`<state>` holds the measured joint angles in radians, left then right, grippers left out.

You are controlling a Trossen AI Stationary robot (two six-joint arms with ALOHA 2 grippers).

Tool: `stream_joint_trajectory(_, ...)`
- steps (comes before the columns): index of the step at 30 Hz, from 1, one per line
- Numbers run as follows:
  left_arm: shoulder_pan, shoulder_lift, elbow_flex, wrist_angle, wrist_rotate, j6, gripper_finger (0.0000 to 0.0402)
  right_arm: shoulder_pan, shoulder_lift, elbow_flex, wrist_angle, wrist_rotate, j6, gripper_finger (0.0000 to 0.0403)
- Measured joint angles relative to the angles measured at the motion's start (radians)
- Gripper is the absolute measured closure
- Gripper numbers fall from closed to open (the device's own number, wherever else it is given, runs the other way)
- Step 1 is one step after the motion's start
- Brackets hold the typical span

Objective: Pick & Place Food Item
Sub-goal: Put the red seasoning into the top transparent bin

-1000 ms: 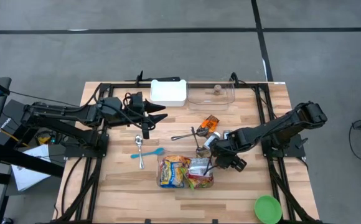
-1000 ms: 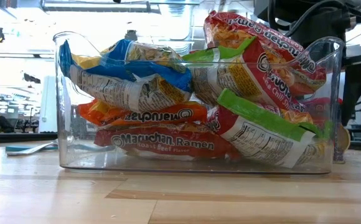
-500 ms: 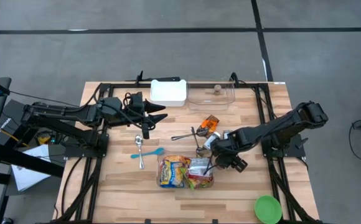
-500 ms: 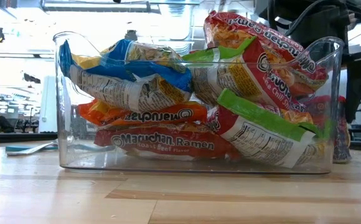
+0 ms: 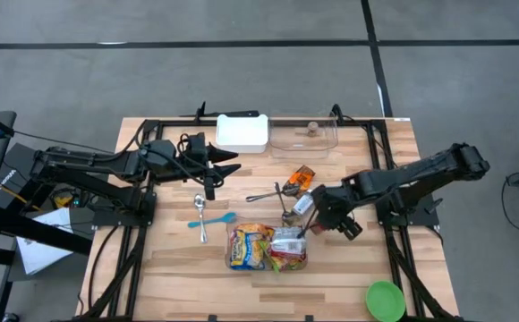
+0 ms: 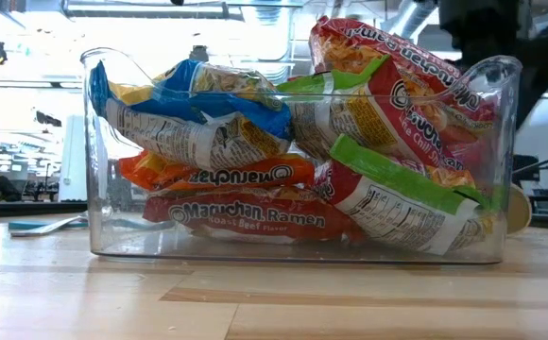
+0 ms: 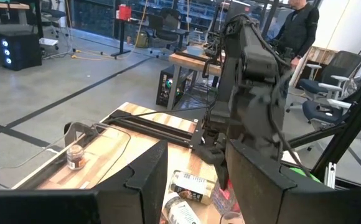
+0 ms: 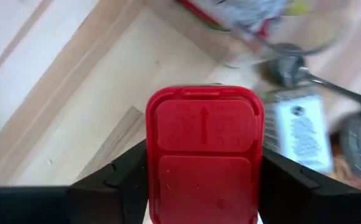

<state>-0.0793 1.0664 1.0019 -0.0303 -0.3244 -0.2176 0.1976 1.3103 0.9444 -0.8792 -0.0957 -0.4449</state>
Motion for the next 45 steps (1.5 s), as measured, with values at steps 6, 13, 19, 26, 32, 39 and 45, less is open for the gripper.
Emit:
stream_joint_trajectory(6,0.0,0.0,0.0,0.001,0.0,0.0,0.0243,-0.049,-0.03,0.092,-0.051,0.005,0.004,0.0194)
stream_joint_trajectory(13,0.0,0.0,-0.001,0.001,0.0,-0.003,0.0243,-0.106,-0.03,0.209,-0.081,0.039,0.003,0.0181)
stream_joint_trajectory(19,0.0,0.0,-0.001,0.001,0.0,-0.004,0.0243,-0.169,-0.03,0.304,-0.096,0.044,0.001,0.0195)
stream_joint_trajectory(26,0.0,0.0,-0.001,0.001,0.0,0.0,0.0243,-0.257,-0.03,0.399,-0.094,0.101,-0.025,0.0174)
stream_joint_trajectory(32,0.0,0.0,-0.001,0.001,0.0,0.001,0.0243,-0.391,-0.03,0.448,-0.029,0.105,-0.036,0.0195)
stream_joint_trajectory(39,0.0,0.0,-0.001,0.001,0.0,0.002,0.0243,-0.56,-0.03,0.458,0.098,0.107,0.017,0.0174)
stream_joint_trajectory(45,0.0,0.0,-0.002,0.001,0.0,0.001,0.0243,-0.676,-0.007,0.457,0.204,0.104,0.078,0.0189)
